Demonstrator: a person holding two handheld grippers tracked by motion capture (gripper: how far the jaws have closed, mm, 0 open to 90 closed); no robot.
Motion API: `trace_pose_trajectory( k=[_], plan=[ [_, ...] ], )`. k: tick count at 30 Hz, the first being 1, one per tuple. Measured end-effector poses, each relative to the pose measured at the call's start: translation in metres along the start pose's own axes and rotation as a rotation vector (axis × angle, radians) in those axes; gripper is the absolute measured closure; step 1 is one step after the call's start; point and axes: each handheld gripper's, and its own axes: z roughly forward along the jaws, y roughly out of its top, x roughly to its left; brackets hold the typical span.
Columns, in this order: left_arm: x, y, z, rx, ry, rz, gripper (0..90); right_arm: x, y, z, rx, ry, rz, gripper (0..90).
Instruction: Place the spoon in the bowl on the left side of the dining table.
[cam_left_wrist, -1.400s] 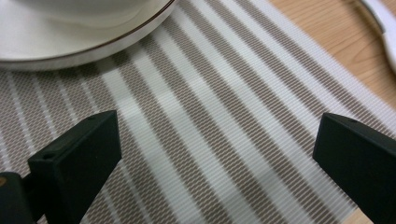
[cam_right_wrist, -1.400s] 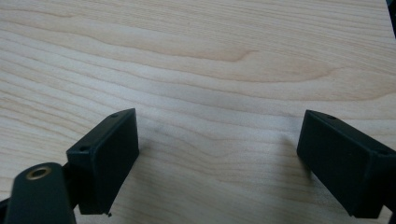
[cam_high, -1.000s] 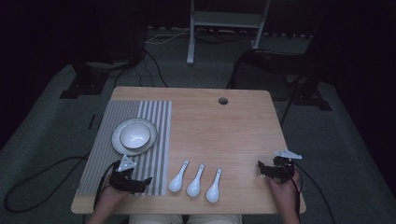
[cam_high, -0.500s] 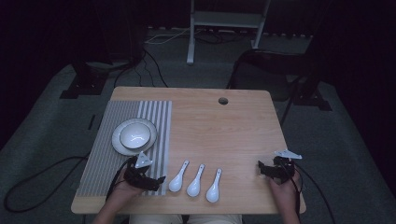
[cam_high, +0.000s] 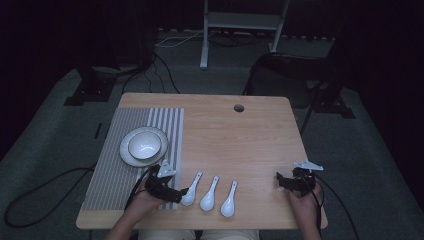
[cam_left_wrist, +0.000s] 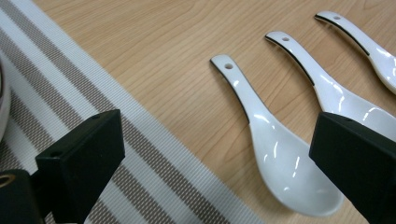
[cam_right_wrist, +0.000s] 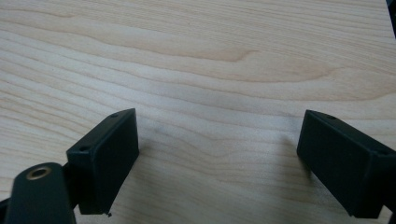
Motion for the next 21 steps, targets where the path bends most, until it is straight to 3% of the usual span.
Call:
trace_pose_trajectory(
  k=[16, 17, 21],
  plan=[
    [-0.024, 0.026, 0.021, 0.011, -0.067, 0.05, 3.3, 0.0, 0.0, 0.0, -0.001, 0.0, -0.001, 12.1],
    [-0.028, 0.03, 0.025, 0.024, -0.069, 0.072, 3.3, 0.0, 0.0, 0.0, -0.001, 0.0, -0.001, 12.1],
    [-0.036, 0.034, 0.031, 0.03, -0.078, 0.083, 3.4, 0.0, 0.0, 0.0, -0.001, 0.0, -0.001, 12.1]
  ],
)
